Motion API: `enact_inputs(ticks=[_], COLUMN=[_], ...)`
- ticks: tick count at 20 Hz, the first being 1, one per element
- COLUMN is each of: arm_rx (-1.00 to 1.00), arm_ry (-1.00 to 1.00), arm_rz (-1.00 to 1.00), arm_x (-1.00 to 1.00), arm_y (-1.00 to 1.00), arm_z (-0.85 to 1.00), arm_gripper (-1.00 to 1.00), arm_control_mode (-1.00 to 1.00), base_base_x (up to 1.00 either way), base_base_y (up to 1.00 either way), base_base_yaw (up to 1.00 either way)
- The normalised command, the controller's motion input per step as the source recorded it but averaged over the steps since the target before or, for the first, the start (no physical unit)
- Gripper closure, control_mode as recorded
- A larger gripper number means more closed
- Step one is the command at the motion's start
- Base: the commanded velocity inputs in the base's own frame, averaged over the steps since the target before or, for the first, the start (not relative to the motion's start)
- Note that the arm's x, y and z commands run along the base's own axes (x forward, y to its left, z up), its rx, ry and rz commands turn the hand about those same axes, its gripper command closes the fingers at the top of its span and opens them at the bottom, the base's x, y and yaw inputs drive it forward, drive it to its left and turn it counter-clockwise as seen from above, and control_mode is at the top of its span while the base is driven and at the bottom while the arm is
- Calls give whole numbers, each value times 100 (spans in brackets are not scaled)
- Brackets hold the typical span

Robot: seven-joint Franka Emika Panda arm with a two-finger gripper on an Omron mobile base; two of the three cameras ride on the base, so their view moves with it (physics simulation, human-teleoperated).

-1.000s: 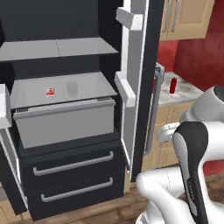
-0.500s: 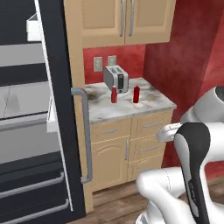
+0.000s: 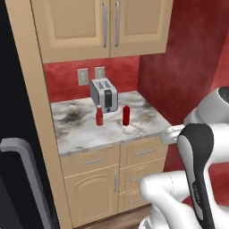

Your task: Place the ketchup and ketchup from the counter to the top shelf of the fridge. If the existing items in the fridge are on the top shelf, move them to other shelves.

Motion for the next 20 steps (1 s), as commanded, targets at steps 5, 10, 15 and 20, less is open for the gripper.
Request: enact_inputs(ticks=[5, 10, 15, 20], arm_rx=[0, 0, 0, -1], arm_ry=[0, 0, 0, 0], arm_rz=[0, 0, 0, -3], arm_x=[0, 0, 14, 70], arm_y=[0, 0, 0, 6], arm_z=[0, 0, -6, -27], arm_gripper=[-100, -100, -100, -100], arm_control_mode=[100, 100, -100, -100], base_base_x=[7, 13, 13, 0], base_base_y=[-27, -1, 0, 0], base_base_yaw=[0, 0, 0, 0])
